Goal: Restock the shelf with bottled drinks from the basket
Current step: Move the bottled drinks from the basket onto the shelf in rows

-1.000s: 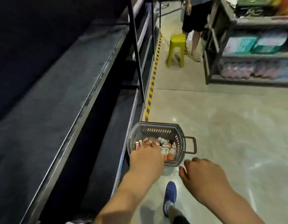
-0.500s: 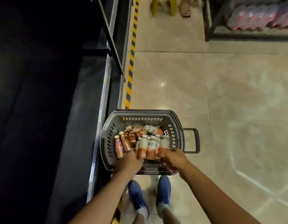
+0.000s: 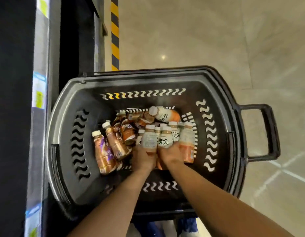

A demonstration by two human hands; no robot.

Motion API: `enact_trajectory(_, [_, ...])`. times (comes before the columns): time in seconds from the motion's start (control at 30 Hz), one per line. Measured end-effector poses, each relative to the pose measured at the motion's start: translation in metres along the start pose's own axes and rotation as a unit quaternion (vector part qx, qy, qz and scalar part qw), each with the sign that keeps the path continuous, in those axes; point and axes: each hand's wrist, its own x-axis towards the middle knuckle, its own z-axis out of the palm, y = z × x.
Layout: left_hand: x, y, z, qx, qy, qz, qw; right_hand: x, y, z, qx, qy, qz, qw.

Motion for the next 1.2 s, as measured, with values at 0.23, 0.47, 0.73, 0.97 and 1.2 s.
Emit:
enact_trajectory(0.23, [0.03,0.009,0.011,0.069,0.011,-0.036,0.997,0.02,-0.005,0.024,-0.066,0.127,0.02,0.989])
enact_trajectory(0.47, [0.002,0.015,-0.032,-0.037,-0.075,-0.074,0.994,-0.014,0.006,-0.009,0.094,0.027,0.0,0.995])
enact_trajectory(0.73, [-0.224,0.103,-0.16,-0.274,-0.12,-0.051,0.953,-0.204,-0.025,-0.151,0.238,-0.1,-0.009,0.966])
enact_trajectory(0.97, [-0.472,0.175,-0.306,-0.338,-0.085,0.029,0.937,-0.459,-0.097,-0.289,0.211,-0.12,-0.175,0.954])
enact_trajectory(1.2, [-0.659,0.199,-0.414,-0.399,0.125,0.12,0.901,-0.66,-0.135,-0.358,0.069,-0.167,-0.386,0.905])
